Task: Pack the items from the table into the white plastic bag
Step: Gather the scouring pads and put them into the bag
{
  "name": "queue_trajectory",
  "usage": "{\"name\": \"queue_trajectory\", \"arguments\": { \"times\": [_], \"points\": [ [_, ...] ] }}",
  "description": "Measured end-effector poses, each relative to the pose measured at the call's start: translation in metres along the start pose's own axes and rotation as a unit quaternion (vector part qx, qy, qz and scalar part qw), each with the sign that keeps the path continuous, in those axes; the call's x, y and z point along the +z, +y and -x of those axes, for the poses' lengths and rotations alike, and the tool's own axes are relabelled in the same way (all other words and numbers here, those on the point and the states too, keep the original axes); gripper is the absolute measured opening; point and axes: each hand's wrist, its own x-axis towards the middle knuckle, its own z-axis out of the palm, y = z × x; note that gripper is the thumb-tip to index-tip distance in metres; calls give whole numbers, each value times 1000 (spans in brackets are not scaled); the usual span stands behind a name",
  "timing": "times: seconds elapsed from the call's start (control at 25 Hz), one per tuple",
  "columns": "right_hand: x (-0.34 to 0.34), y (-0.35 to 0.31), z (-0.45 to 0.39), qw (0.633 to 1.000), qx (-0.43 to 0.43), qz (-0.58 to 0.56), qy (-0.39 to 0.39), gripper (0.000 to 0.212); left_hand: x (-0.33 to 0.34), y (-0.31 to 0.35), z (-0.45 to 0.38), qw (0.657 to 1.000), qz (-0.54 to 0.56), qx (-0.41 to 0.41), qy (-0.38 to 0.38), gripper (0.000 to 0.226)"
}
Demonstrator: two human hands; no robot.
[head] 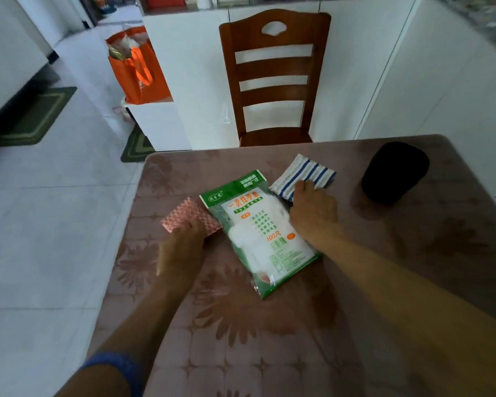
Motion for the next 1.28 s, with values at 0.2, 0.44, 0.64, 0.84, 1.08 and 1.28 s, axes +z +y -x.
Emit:
{"name": "queue_trajectory", "arguments": {
  "times": [0.2,0.44,0.64,0.84,1.08,1.28],
  "points": [
    [-26,3,55,996,-36,57,-65,29,-15,18,64,996,1,61,-67,22],
    [-101,15,181,969,107,-221,-12,25,-35,-6,189,978,160,27,-131,45],
    [-208,50,311,901,77,-420,71,29,-128,7,245,884,457,-92,-5,24],
    [-296,160,446,781,153,-590,138,27,-212,91,331,756,651,-47,-34,25],
    [-288,303,561,679,264,-665,165,27,-235,221,434,711,676,33,-193,33],
    [-266,354,610,683,264,-667,137,24,-207,300,487,816,521,110,-224,47]
  ]
}}
